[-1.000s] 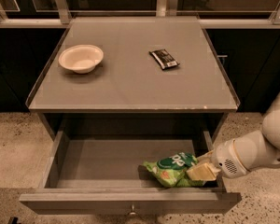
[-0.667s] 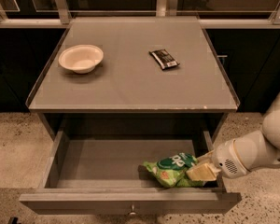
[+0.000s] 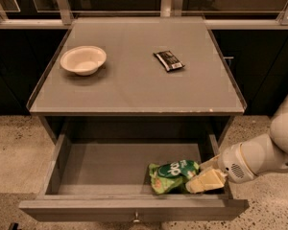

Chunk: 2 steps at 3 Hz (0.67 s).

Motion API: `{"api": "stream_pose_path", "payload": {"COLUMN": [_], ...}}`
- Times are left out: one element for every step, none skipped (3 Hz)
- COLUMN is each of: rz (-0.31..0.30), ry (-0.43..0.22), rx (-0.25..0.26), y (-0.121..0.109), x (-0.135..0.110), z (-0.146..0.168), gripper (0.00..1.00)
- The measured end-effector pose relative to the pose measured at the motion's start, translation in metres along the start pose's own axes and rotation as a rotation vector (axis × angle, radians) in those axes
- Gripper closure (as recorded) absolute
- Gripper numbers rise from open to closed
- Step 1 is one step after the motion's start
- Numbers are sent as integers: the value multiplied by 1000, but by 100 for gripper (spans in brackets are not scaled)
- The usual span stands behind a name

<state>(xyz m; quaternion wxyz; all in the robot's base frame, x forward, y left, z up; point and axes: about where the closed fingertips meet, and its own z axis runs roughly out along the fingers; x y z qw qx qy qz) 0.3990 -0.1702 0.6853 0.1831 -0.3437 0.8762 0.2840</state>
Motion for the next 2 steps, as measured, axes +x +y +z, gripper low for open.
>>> {"api": "stream_pose_path", "payload": {"rz": [0,0], "ry": [0,0], "rx": [0,0], "y": [0,0], "x": [0,0], "z": [0,0], "gripper": [0,0]}}
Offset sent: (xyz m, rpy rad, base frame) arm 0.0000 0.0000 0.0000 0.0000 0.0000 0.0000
